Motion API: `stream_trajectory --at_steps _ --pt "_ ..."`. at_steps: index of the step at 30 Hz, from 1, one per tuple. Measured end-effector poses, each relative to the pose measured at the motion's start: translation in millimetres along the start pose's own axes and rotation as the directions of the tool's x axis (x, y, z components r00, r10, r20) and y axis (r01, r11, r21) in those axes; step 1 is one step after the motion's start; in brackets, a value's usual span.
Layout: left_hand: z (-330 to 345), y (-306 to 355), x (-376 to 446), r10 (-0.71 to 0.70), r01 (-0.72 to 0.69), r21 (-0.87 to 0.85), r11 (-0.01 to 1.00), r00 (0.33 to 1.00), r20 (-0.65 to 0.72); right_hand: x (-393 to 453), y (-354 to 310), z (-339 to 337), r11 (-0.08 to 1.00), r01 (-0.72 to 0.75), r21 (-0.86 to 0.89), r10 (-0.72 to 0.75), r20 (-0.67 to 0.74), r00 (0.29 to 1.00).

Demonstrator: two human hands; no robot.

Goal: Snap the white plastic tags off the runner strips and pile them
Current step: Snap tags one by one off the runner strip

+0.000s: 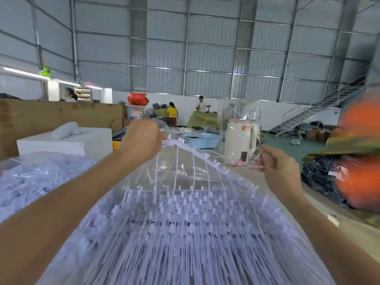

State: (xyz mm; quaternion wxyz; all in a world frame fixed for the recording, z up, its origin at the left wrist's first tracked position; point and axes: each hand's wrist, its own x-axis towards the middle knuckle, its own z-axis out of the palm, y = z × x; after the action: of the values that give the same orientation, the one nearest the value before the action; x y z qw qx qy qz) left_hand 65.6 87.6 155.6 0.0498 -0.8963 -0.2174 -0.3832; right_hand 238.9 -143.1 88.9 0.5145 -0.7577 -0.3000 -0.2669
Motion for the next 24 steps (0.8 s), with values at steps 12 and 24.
stream_trajectory --at_steps 12,24 --pt "9.8 -10.1 -169.7 -0.056 -0.079 0.306 0.949 0.911 0.408 -108.4 -4.0 -66.5 0.952 0.225 -0.208 -0.1 0.482 0.87" --pt "58.0 72.2 -92.1 0.159 -0.185 -0.007 0.983 0.827 0.539 -86.4 24.3 2.9 0.851 0.19 -0.49 0.034 0.411 0.911"
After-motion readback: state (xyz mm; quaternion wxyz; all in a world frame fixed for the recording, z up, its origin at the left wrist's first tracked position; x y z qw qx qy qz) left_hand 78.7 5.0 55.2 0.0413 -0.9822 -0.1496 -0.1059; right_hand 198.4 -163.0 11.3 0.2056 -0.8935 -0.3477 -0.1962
